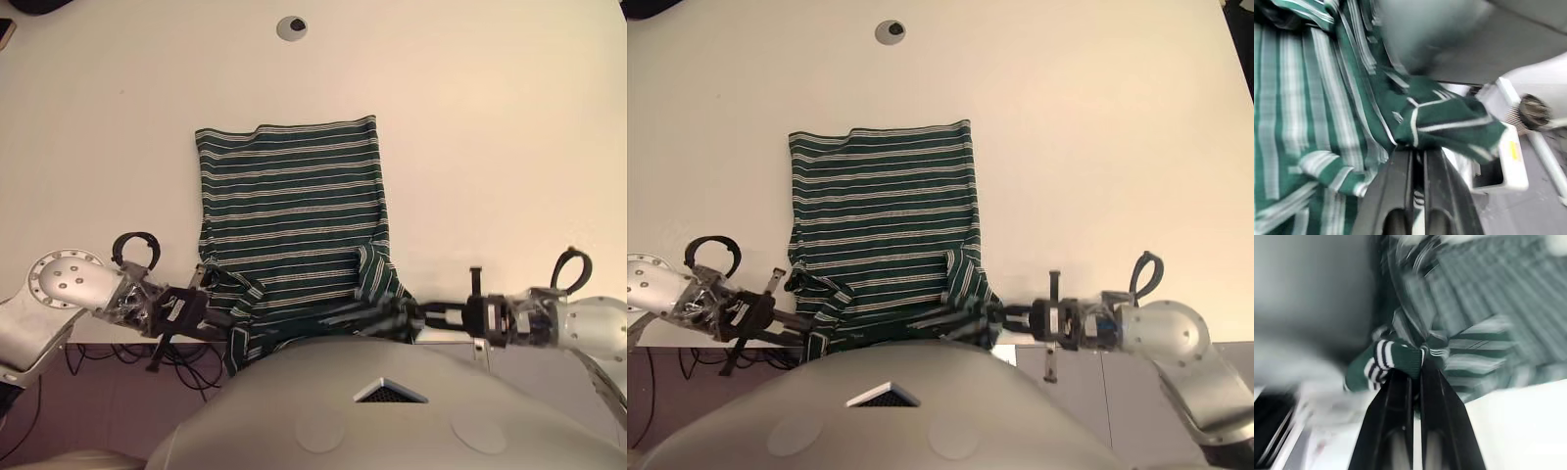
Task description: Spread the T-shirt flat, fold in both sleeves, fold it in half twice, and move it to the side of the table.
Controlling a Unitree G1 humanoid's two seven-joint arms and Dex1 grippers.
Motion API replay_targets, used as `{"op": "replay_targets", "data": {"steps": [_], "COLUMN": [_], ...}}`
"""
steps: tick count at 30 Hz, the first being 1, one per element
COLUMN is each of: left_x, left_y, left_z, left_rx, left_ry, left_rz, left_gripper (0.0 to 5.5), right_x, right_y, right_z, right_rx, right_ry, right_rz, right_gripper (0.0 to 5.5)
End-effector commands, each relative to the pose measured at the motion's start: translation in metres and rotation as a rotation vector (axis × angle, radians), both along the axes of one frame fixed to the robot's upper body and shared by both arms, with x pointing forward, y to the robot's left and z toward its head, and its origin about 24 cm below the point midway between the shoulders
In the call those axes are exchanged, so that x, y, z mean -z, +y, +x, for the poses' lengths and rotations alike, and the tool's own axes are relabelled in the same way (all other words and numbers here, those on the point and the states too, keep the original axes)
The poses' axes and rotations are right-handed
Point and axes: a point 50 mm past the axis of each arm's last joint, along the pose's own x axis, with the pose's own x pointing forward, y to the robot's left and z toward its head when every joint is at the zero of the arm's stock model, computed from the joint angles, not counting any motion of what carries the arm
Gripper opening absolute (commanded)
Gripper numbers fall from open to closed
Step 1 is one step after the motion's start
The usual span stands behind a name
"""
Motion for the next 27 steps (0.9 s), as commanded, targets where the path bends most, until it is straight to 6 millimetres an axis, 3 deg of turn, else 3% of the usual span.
{"op": "replay_targets", "data": {"steps": [1, 9, 17, 22, 27], "left_x": [-0.004, -0.007, -0.005, 0.008, 0.033], "left_y": [0.003, 0.013, 0.029, 0.025, 0.026], "left_z": [0.022, 0.072, 0.117, 0.142, 0.152], "left_rx": [-0.168, -0.499, -0.829, -0.934, -1.003], "left_ry": [-0.119, -0.214, -0.133, -0.074, 0.001], "left_rz": [-0.029, -0.071, -0.112, -0.092, -0.027], "left_gripper": [0.02, 0.02, 0.02, 0.02, 0.78], "right_x": [-0.006, -0.003, 0.006, 0.023, 0.038], "right_y": [0.008, 0.018, 0.031, 0.033, 0.043], "right_z": [0.029, 0.111, 0.169, 0.193, 0.204], "right_rx": [0.091, 0.213, 0.28, 0.347, 0.371], "right_ry": [-0.072, -0.101, 0.036, 0.129, 0.217], "right_rz": [0.037, -0.001, 0.029, -0.015, -0.005], "right_gripper": [0.0, 0.0, 0.0, 0.0, 0.92]}}
